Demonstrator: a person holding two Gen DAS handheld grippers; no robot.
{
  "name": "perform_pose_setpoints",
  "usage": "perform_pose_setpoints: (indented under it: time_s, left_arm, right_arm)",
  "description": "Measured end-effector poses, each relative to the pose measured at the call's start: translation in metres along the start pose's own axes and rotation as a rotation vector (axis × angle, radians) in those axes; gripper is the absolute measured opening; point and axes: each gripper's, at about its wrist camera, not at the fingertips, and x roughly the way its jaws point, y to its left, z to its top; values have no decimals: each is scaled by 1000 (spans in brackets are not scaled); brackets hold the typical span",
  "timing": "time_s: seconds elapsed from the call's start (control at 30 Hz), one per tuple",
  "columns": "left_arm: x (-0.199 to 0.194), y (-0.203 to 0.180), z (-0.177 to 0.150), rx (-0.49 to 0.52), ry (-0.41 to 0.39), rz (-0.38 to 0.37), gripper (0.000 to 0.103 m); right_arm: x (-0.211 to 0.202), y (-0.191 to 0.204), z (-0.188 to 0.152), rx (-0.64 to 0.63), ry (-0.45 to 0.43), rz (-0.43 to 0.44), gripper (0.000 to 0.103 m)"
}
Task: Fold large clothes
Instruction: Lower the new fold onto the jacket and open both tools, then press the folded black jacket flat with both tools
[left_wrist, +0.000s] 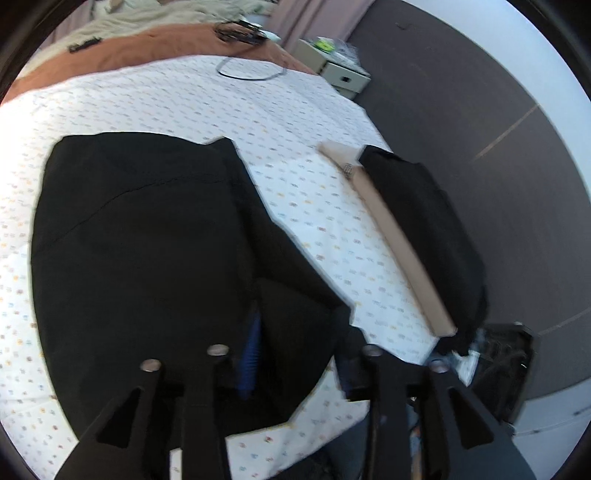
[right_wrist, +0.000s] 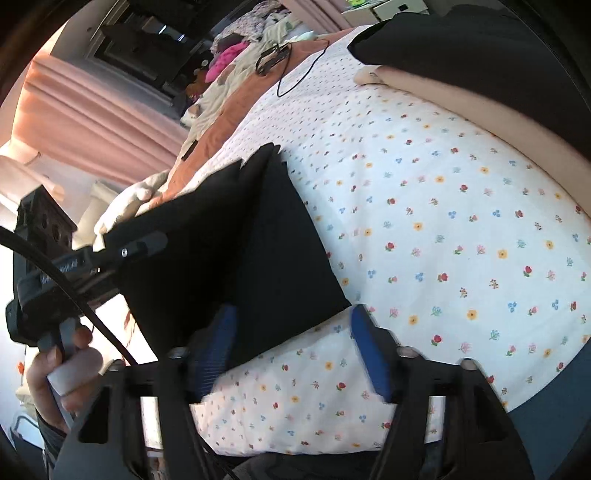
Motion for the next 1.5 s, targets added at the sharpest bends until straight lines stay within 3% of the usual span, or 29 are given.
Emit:
perform_pose_setpoints:
  time_s: [0.07, 0.17, 0.43, 0.67, 0.77, 0.9, 1.17, 1.5]
  left_arm:
    - [-11, 3, -1, -12, -10, -60, 60]
    - [-40, 8, -3, -12, -67, -51, 75]
    - [-97, 65, -23, -70, -129, 41, 76]
    - [-114, 117, -48, -169, -156, 93, 76]
    - [-110, 133, -58, -202, -157, 102, 76]
    - [-111, 153, -72, -241, -158, 107, 76]
    - [-103, 184, -98, -307, -154, 102, 76]
    - [-61, 181, -101, -292, -107, 66, 70]
  right_arm:
    - [-1, 3, 4, 0, 0, 10, 67]
    - [4, 9, 6, -10, 4, 33, 68]
    - [44, 28, 8, -40, 52, 66, 68]
    - [83, 41, 9, -59, 84, 40, 67]
    - [94, 44, 11, -73, 85, 5, 37]
    - [99, 49, 12, -87, 67, 2, 14]
    - [92, 32, 25, -71, -6, -8, 9]
    - [82, -17, 22, 18, 12, -7, 9]
